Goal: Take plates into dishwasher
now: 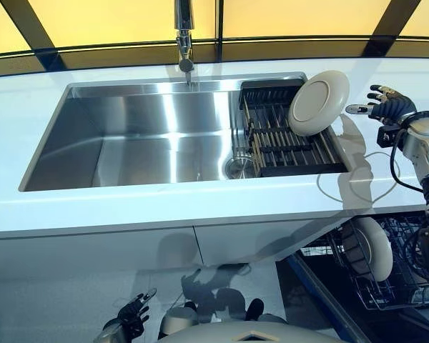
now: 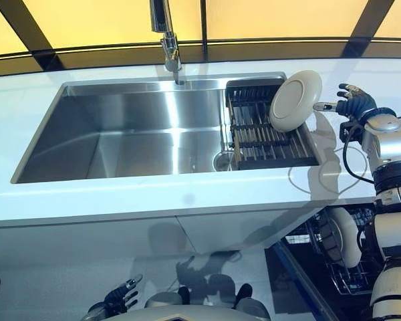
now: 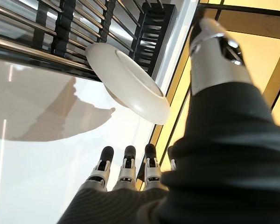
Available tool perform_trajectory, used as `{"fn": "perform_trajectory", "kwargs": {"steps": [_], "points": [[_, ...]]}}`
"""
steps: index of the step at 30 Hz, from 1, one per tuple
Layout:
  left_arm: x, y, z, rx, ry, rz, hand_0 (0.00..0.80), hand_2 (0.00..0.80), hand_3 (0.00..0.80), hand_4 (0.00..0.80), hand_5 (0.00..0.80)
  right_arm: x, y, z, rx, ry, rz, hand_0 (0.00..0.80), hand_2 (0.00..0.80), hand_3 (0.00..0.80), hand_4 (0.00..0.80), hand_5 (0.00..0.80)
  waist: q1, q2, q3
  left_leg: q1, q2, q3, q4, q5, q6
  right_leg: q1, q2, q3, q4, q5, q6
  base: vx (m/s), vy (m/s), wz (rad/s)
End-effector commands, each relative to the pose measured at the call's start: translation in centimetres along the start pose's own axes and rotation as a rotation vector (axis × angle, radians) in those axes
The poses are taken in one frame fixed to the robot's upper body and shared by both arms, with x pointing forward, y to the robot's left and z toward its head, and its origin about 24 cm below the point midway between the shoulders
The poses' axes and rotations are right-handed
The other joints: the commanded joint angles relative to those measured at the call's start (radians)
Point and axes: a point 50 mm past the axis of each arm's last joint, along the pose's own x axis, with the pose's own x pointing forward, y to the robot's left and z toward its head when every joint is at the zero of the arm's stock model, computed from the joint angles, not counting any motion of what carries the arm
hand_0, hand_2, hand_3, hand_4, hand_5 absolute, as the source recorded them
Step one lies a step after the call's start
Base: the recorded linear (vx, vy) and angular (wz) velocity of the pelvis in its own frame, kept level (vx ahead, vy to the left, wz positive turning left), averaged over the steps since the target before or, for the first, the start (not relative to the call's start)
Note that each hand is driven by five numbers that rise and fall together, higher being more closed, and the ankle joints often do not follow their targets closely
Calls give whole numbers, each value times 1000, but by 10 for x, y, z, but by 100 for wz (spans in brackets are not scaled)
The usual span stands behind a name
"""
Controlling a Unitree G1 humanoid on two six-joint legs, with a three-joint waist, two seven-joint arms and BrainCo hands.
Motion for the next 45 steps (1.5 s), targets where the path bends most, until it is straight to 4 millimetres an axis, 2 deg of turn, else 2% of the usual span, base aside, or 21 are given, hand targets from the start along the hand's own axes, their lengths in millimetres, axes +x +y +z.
{"fn": "perform_trajectory", "kwargs": {"steps": [1, 12, 21, 35, 45], "points": [[2, -1, 16, 56, -39, -18, 0, 0, 0, 0, 0, -2, -11, 52, 14, -130, -25, 0, 0, 0, 0, 0, 30, -47, -33, -48, -21, 16, -2, 10, -12, 80, -9, -23, 11, -102, 49, 0, 0, 0], [1, 3, 14, 52, -29, -9, 0, 0, 0, 0, 0, -1, -5, 62, 28, -151, -6, 0, 0, 0, 0, 0, 49, -51, -38, -50, -26, 2, -4, 11, -13, 90, -11, -39, 10, -104, 49, 0, 3, 1], [1, 2, 13, 50, -32, -4, 0, 0, 0, 0, 0, 3, 2, 58, 42, -128, 9, 0, 0, 0, 0, 0, 62, -47, -30, -51, -28, -8, -5, 13, -11, 94, -16, -51, 12, -103, 50, 10, 0, 3], [1, -2, 19, 43, -65, -28, 0, 0, 0, 0, 0, 6, 7, 50, 84, -120, 15, 0, 0, 0, 0, 0, 70, -9, 27, -102, -33, -27, 0, 27, -8, 43, -30, -46, 26, -96, 48, -13, -2, 4], [1, -6, 25, 41, -95, -55, 0, 0, 0, 0, 0, 6, 1, 41, 89, -115, -15, 0, 0, 0, 0, 0, 69, 13, 63, -123, -34, -21, 1, 32, -6, 14, -41, -47, 41, -94, 49, -37, 11, 1]]}}
